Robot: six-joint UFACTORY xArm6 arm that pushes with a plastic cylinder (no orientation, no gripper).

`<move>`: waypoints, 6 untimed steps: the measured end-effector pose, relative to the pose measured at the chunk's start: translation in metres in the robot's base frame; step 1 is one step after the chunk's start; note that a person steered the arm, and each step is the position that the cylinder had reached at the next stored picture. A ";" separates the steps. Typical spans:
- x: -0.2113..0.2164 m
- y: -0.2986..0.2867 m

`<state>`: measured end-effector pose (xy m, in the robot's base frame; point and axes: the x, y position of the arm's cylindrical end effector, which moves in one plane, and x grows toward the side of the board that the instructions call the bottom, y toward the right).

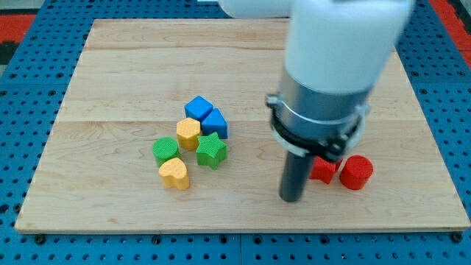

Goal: Push the red blocks towards the right

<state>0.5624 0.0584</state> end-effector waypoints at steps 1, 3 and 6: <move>-0.041 0.006; -0.041 0.024; -0.041 0.050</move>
